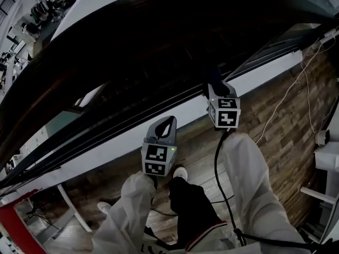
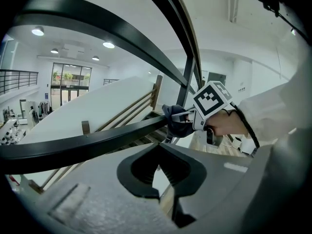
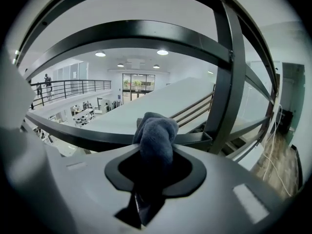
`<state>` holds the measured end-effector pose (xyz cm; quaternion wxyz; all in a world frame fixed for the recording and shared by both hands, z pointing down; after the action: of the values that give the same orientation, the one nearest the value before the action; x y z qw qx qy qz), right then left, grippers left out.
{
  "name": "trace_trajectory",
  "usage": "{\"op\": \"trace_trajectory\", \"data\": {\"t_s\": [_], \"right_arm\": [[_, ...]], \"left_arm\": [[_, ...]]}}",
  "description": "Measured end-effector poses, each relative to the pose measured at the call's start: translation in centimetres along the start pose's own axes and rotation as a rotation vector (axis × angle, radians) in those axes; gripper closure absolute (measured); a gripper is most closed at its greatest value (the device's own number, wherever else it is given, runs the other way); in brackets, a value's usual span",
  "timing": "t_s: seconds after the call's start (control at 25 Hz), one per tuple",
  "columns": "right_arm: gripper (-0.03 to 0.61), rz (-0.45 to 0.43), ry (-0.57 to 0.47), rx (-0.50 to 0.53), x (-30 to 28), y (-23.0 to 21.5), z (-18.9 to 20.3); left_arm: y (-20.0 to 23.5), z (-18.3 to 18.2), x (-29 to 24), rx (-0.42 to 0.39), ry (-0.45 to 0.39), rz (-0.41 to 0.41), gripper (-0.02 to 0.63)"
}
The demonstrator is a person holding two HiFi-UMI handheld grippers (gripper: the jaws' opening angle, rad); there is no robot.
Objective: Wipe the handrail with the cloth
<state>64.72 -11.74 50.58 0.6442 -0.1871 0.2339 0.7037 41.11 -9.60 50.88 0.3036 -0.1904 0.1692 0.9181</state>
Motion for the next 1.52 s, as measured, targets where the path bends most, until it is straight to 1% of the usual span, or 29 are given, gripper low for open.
{"op": "trace_trajectory", "data": {"t_s": [0.12,0.24,0.32,0.44,0.6,0.68,0.76,0.88,1.04,1.24,1.36,1.52], "right_arm": [[0.483,-0.036,0.01,0.087,0.0,-0.8,0.0],[0.483,-0.047,0.017,0.119,0.0,-2.2,0.0],[0.483,-0.018,0.021,0.124,-0.1,-3.8,0.0],[0.483,0.046,0.03,0.097,-0.4,-6.8,0.0],[0.485,0.092,0.059,0.104,0.0,-10.0,-0.5],[0.485,0.1,0.066,0.119,0.6,-10.4,-1.0],[0.485,0.112,0.062,0.118,1.3,-9.1,-1.6],[0.486,0.109,0.06,0.123,2.6,-4.6,-2.4],[0.485,0.052,0.043,0.142,3.8,4.3,-3.6],[0.485,-0.092,0.042,0.191,4.5,17.4,-5.5],[0.486,-0.179,0.032,0.206,5.8,25.9,-6.2],[0.485,-0.329,0.047,0.273,7.3,36.9,-6.2]], "left_arm": [[-0.7,-0.1,-0.6,-0.023,0.01,0.015,0.612],[-1.2,-0.2,-1.2,-0.035,0.016,0.017,0.612],[-1.6,-0.2,-1.4,-0.035,0.017,0.021,0.612],[-1.9,0.2,-1.3,-0.038,0.022,0.03,0.612],[-2.0,0.9,0.0,-0.049,0.033,0.034,0.612],[-1.7,0.9,1.1,-0.049,0.024,0.03,0.612],[-0.7,1.0,2.8,-0.041,0.016,0.014,0.612],[1.8,1.3,6.3,-0.015,0.007,-0.021,0.612],[6.0,1.7,11.9,0.014,-0.004,-0.08,0.612],[12.3,2.7,20.6,0.031,0.005,-0.168,0.612],[16.7,4.3,26.7,0.039,0.022,-0.238,0.612],[21.8,6.5,33.9,0.081,0.034,-0.33,0.612]]}}
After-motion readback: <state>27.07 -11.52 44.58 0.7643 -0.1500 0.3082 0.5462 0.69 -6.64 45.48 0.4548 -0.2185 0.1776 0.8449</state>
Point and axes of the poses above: the fingertips, and each gripper's own axes: x backward along the fingers, y to its left, z out of its underside, the point moved 7 cm from there along x, backward along the fingers, and after that the axes turned 5 degrees about -z, right-handed, at the moved point
